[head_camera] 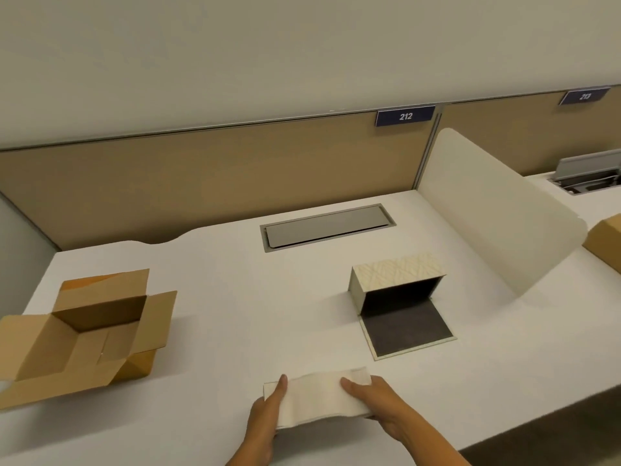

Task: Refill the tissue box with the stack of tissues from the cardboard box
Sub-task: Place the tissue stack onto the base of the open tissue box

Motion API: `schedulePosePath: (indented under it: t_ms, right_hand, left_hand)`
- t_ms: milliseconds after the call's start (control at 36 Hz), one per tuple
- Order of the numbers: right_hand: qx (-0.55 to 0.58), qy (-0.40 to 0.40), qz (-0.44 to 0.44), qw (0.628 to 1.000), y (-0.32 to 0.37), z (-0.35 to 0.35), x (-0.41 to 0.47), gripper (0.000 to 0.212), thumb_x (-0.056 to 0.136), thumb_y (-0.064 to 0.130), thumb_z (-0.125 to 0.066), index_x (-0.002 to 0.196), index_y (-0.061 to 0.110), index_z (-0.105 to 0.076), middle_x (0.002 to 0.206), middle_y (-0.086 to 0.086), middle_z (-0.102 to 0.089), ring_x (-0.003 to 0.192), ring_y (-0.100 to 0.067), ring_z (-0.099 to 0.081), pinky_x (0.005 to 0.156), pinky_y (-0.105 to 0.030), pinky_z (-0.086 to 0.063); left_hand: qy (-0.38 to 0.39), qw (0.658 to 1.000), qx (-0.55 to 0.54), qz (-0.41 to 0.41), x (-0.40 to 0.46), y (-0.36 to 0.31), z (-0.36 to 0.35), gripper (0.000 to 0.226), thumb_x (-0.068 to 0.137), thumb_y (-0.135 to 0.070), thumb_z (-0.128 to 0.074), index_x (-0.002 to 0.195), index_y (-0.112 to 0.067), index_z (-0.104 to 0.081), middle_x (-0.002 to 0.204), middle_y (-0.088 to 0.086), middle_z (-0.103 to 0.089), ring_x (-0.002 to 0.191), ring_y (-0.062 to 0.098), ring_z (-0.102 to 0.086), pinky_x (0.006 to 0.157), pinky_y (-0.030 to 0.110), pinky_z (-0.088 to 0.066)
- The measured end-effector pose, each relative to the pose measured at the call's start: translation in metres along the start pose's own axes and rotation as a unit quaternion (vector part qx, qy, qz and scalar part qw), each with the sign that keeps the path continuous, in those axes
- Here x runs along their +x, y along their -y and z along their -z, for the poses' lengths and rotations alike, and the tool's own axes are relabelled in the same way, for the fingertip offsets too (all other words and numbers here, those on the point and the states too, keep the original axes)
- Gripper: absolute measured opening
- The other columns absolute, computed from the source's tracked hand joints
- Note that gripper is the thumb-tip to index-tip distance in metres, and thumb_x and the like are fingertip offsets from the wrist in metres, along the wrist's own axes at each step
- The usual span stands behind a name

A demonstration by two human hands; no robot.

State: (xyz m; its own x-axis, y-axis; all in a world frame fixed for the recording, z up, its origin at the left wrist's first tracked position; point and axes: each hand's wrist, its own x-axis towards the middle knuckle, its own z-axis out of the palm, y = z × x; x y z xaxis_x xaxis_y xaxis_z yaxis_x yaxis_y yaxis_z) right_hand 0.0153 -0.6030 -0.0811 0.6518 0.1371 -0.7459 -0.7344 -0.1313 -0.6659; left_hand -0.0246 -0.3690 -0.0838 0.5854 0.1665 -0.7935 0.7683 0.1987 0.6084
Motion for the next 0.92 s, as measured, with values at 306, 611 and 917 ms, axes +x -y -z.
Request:
schedulePosePath:
  t_ms: [306, 611, 917]
  right_hand:
    - [0.034, -0.047, 0.016, 0.998, 0.019, 0.029, 0.018, 0.053, 0.09, 0.032, -0.075, 0.134, 0.007, -0.057, 0.124, -0.01, -0.069, 0.113, -0.028, -0.066, 0.097, -0.041, -0.057]
    - [0.013, -0.079, 0.024, 0.996, 0.043, 0.072, 0.033, 0.057, 0.091, 0.034, -0.075, 0.137, 0.008, -0.055, 0.128, -0.011, -0.067, 0.116, -0.029, -0.065, 0.105, -0.047, -0.053]
    - [-0.039, -0.083, 0.023, 0.996, 0.067, 0.154, 0.057, 0.063, 0.087, 0.04, -0.077, 0.136, 0.009, -0.053, 0.127, -0.009, -0.065, 0.114, -0.026, -0.064, 0.102, -0.045, -0.055]
  left_hand:
    - [0.11, 0.994, 0.006, -0.003, 0.023, -0.046, -0.022, 0.026, 0.091, -0.025, -0.065, 0.11, -0.008, -0.07, 0.104, 0.011, -0.077, 0.099, 0.029, -0.068, 0.075, 0.034, -0.05]
    - [0.086, 0.995, 0.043, -0.037, 0.052, -0.062, -0.069, 0.044, 0.084, -0.034, -0.075, 0.117, -0.006, -0.064, 0.109, 0.01, -0.073, 0.102, 0.028, -0.066, 0.074, 0.033, -0.051]
    - [0.042, 0.998, 0.017, -0.039, 0.059, -0.059, -0.158, 0.046, 0.093, -0.046, -0.06, 0.123, -0.013, -0.051, 0.113, 0.009, -0.064, 0.101, 0.024, -0.059, 0.088, 0.038, -0.049]
